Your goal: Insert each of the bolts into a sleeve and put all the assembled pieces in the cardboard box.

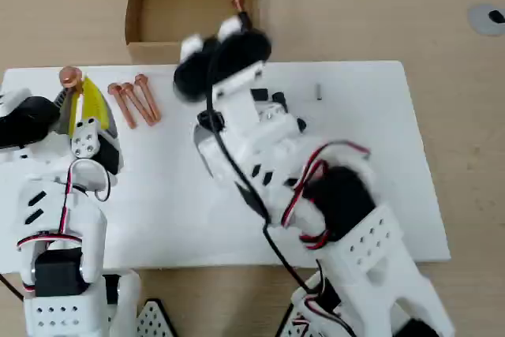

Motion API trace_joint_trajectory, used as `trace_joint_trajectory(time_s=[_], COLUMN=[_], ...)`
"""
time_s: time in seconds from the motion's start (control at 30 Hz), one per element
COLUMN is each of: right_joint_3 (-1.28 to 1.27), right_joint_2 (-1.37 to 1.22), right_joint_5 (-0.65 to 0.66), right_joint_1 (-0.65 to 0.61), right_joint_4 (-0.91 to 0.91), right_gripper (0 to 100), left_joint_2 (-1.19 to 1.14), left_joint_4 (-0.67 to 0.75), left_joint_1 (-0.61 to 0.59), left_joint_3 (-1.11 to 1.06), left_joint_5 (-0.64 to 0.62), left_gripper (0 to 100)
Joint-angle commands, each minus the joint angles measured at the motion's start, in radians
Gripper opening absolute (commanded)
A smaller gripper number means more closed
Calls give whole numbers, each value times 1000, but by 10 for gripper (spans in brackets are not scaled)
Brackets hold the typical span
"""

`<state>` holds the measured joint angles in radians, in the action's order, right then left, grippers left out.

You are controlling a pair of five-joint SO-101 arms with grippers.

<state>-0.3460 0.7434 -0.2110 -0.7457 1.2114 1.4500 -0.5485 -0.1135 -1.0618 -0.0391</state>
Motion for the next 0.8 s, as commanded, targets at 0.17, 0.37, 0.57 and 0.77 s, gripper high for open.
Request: trace_joint_trajectory(time_s=[0.17,0.37,0.57,0.77], right_joint_3=[-509,-615,-711,-722], right_joint_2=[255,262,266,266], right_joint_5=[106,106,107,107], right_joint_1=[-8,-38,-165,-186], right_joint_4=[-569,-720,-862,-947], right_gripper=[9,9,9,9], left_joint_2=[13,15,110,188], left_joint_4=[12,-196,-365,-542], left_joint_1=[18,49,233,296], left_joint_3=[92,199,331,428], left_joint_5=[-31,-152,-172,-112], left_gripper=[6,6,6,6])
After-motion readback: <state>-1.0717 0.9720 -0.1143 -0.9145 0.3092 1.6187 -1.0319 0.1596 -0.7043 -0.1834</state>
